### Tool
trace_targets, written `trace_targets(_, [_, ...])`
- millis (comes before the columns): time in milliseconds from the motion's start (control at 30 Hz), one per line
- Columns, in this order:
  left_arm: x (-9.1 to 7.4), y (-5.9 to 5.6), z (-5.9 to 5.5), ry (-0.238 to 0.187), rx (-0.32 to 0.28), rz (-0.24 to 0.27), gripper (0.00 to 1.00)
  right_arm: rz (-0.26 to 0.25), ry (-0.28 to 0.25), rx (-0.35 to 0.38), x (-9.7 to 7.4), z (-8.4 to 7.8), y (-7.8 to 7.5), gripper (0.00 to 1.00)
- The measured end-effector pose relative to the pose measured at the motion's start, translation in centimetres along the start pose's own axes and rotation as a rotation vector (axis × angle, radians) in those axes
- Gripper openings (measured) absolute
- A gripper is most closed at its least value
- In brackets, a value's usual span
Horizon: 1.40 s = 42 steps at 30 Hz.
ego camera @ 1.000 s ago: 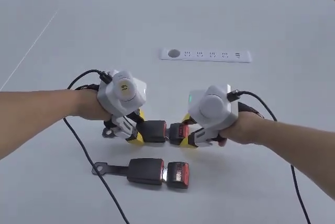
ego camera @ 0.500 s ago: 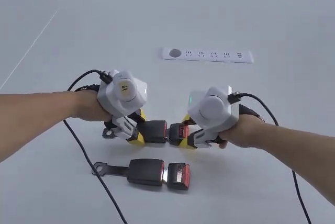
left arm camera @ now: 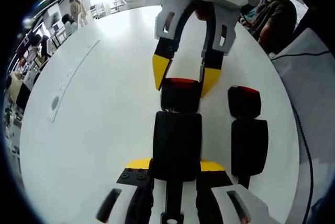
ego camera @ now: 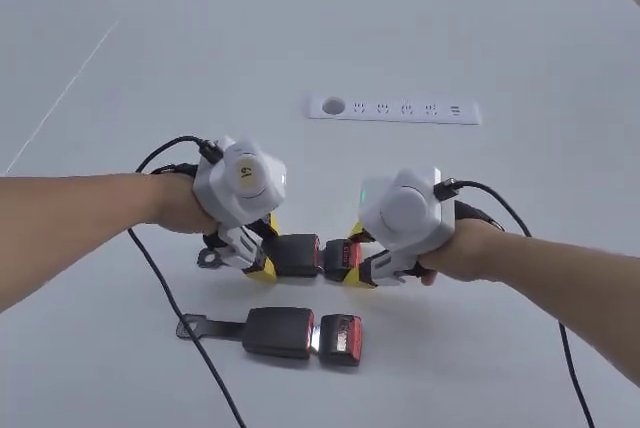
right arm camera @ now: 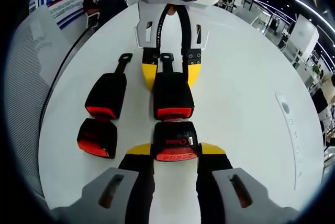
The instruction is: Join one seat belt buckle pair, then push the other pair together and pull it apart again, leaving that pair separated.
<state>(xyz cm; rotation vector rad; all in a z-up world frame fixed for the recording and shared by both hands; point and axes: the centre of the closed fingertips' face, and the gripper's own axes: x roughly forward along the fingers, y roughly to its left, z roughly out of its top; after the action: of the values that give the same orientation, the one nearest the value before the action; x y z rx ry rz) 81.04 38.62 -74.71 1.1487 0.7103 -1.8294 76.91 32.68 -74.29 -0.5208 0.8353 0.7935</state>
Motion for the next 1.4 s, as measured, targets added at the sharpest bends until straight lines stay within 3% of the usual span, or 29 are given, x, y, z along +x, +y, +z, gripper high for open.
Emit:
trace_targets(433, [0.2, 0.2, -0.1, 0.022, 0.009, -0.004, 0.31, 0.013, 0.027, -0.012, -0.9, -1.3, -0.1, 0.28])
trace_targets(1067, [0.3, 0.2, 0.0, 0.055, 0.02, -0.006, 0.31, 0.019, 0.028, -0.031, -1.2, -1.8, -0.3, 0.28])
trace_targets(1400, [0.2, -0.1, 0.1, 0.074, 0.026, -0.011, 0.31, 0.021, 0.05, -0.023, -2.0, -3.2, -0.3, 0.28])
